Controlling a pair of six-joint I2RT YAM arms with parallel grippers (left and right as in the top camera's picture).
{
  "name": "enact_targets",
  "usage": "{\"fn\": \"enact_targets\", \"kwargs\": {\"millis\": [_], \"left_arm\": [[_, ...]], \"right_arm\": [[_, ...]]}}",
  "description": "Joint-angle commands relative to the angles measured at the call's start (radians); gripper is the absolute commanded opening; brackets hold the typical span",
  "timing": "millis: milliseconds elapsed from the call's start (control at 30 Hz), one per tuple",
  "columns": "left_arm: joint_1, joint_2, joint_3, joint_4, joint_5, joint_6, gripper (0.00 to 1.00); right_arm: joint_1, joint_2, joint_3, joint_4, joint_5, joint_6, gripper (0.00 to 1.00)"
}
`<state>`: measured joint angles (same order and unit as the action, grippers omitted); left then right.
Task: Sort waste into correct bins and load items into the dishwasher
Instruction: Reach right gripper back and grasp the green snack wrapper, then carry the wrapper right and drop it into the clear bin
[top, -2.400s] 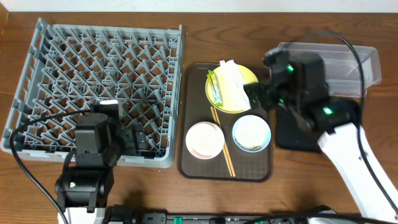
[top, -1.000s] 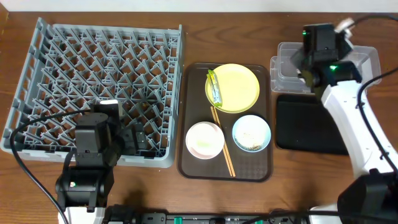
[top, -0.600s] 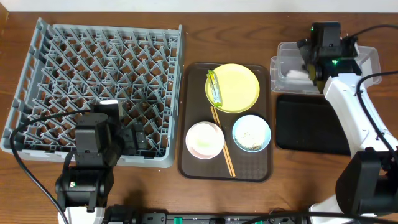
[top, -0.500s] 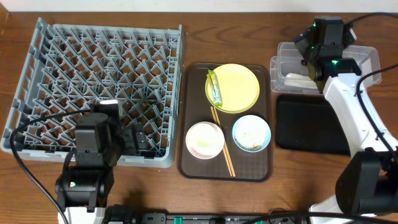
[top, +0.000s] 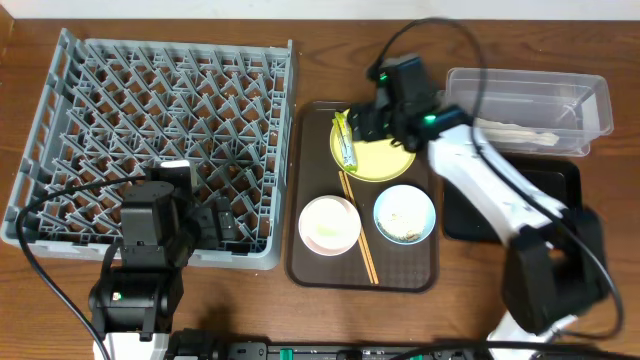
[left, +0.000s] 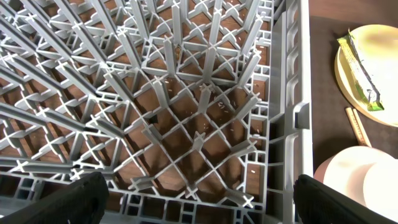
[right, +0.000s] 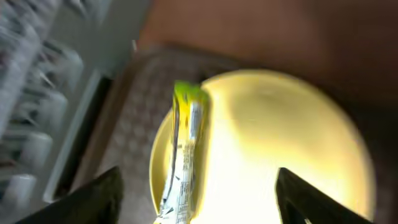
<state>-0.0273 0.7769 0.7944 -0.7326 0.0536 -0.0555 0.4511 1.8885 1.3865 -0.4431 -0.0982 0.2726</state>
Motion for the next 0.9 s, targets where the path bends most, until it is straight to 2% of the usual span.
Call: {"fn": "enact_targets", "kwargs": {"millis": [0, 133, 167, 233, 267, 300, 333, 467, 600, 700, 867], "left_arm": [[0.005, -0.002, 0.021, 0.0, 0.01, -0.009, 0.98], [0.005, -0.002, 0.021, 0.0, 0.01, -0.009, 0.98], [0.005, -0.002, 0.021, 0.0, 0.01, -0.009, 0.98], [0.005, -0.002, 0.021, 0.0, 0.01, -0.009, 0.98], [0.005, -0.002, 0.021, 0.001, 0.01, -0.009, 0.98], [0.005, -0.002, 0.021, 0.0, 0.009, -0.009, 0.98], [0.005, -0.002, 0.021, 0.0, 0.01, -0.009, 0.98], [0.005, -0.002, 0.021, 0.001, 0.01, -0.009, 0.98], [0.005, -0.002, 0.021, 0.001, 0.01, -0.009, 0.98], [0.005, -0.002, 0.021, 0.001, 0.01, -0.009, 0.98], [0.005, -0.002, 0.021, 0.0, 0.01, -0.009, 0.98]], "right_arm": [[0.033, 0.072, 0.001, -0.001, 0.004, -0.006, 0.72], [0.057, 0.164, 0.001, -0.003, 0.004, 0.025, 0.61], [0.057, 0.175, 0.001, -0.003, 0.004, 0.027, 0.53], [0.056, 0.175, 0.001, 0.0, 0.004, 0.027, 0.29], [0.054, 0.168, 0.001, 0.002, 0.004, 0.027, 0.21], [0.05, 0.16, 0.002, 0.005, 0.004, 0.027, 0.07], [0.047, 0.154, 0.002, 0.005, 0.004, 0.027, 0.01], [0.002, 0.062, 0.002, 0.001, 0.065, 0.061, 0.01], [-0.099, -0.117, 0.002, -0.011, 0.26, 0.155, 0.01], [-0.21, -0.226, 0.002, -0.03, 0.392, 0.352, 0.01], [-0.394, -0.245, 0.002, -0.128, 0.416, 0.717, 0.01]]}}
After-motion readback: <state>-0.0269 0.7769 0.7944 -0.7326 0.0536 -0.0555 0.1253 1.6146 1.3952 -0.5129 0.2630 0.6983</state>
